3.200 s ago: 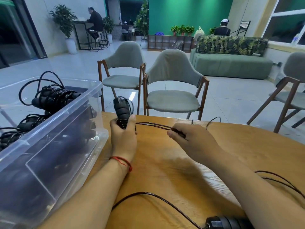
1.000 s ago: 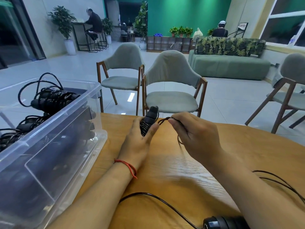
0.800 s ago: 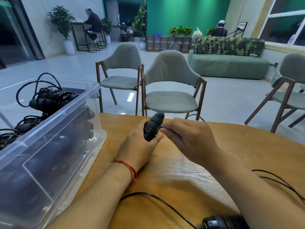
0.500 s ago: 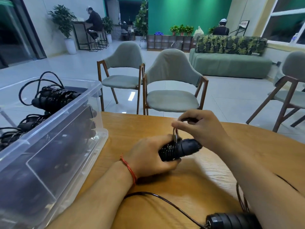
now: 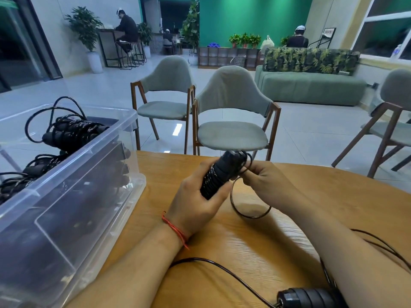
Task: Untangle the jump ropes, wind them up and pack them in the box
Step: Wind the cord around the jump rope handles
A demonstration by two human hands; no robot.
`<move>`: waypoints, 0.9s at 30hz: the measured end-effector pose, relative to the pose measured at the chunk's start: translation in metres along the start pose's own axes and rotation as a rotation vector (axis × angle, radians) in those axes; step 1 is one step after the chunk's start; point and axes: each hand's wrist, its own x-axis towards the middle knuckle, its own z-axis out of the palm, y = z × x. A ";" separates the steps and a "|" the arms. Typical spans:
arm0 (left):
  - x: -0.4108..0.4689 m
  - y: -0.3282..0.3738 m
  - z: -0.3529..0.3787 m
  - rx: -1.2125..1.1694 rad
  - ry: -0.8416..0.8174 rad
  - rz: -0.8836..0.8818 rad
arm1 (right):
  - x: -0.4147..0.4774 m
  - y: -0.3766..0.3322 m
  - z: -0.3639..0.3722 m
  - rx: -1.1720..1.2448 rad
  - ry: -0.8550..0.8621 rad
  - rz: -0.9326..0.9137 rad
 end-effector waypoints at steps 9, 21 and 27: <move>0.010 -0.024 -0.010 0.156 0.313 -0.339 | -0.003 -0.004 0.013 -0.534 -0.090 -0.200; 0.005 -0.012 -0.005 0.653 -0.078 -0.220 | -0.003 -0.015 0.005 -0.845 0.075 -0.756; 0.001 -0.003 -0.007 0.478 -0.205 -0.049 | -0.001 -0.022 -0.016 -0.458 0.020 -0.390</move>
